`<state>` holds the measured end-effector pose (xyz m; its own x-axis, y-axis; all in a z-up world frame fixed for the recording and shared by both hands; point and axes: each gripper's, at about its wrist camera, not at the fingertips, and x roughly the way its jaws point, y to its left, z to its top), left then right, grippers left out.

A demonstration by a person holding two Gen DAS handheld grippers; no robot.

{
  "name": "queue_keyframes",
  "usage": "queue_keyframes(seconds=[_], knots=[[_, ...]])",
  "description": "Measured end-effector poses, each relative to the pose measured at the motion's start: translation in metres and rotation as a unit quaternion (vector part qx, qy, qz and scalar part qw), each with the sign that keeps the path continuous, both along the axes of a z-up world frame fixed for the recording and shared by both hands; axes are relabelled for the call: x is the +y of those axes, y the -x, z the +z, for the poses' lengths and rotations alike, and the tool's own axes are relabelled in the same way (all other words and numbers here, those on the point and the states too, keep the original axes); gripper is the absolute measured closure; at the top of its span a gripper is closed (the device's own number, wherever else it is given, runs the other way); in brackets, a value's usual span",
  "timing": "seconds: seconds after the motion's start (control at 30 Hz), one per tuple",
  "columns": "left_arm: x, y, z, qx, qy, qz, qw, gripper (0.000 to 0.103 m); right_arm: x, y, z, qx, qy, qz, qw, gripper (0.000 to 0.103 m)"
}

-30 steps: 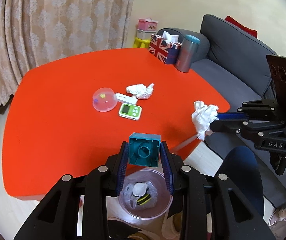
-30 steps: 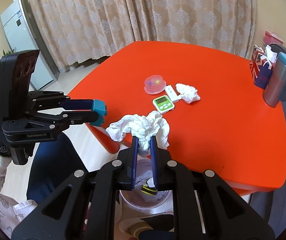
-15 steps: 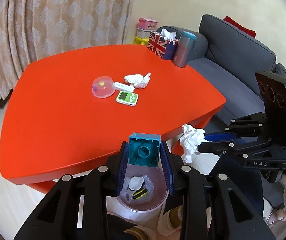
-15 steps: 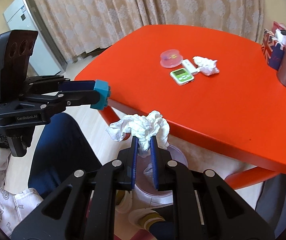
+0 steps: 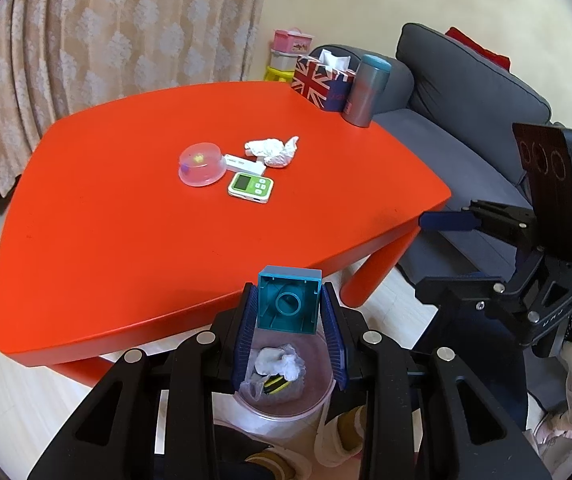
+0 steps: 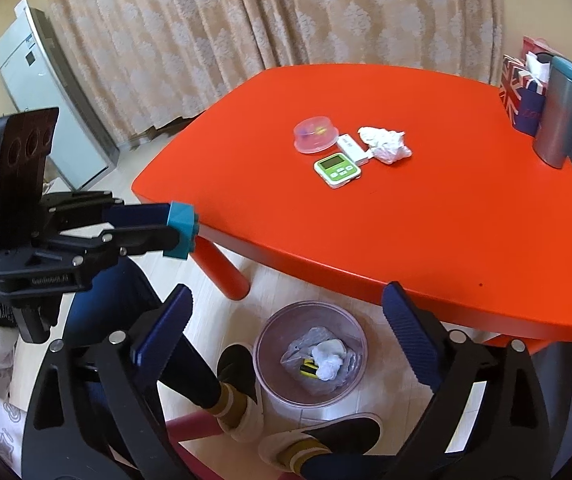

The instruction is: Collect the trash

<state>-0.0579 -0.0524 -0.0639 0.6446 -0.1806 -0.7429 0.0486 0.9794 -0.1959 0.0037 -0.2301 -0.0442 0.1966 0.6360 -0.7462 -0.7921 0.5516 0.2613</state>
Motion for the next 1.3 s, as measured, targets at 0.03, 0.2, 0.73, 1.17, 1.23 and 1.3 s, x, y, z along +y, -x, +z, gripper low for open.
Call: queue_keyframes(seconds=[0.03,0.2,0.73,1.17,1.23,1.3], knots=[[-0.001,0.0,0.0,0.001,0.0,-0.002,1.0,0.071,-0.001,0.0,0.0,0.0,0.0,-0.002,1.0,0.006],[-0.007,-0.001,-0.003,0.007,0.002,-0.013,0.9999,0.071,-0.005,-0.002,0.002,0.002,-0.002,-0.012,1.0,0.004],[-0.031,-0.015,-0.018,0.036,0.001,-0.053,0.998,0.07,-0.024,-0.013,0.008,-0.004,-0.002,-0.042,0.999,0.004],[-0.024,-0.025,-0.018,0.022,0.0,-0.024,0.9995,0.008,-0.03,-0.02,0.004,0.001,0.0,-0.052,0.999,0.004],[-0.022,-0.024,-0.018,0.022,0.002,-0.02,0.9996,0.007,-0.03,-0.019,0.004,0.002,-0.001,-0.051,0.999,0.004],[-0.02,-0.022,-0.018,0.022,0.004,-0.018,0.9996,0.007,-0.029,-0.019,0.004,0.003,0.0,-0.05,0.999,0.004]])
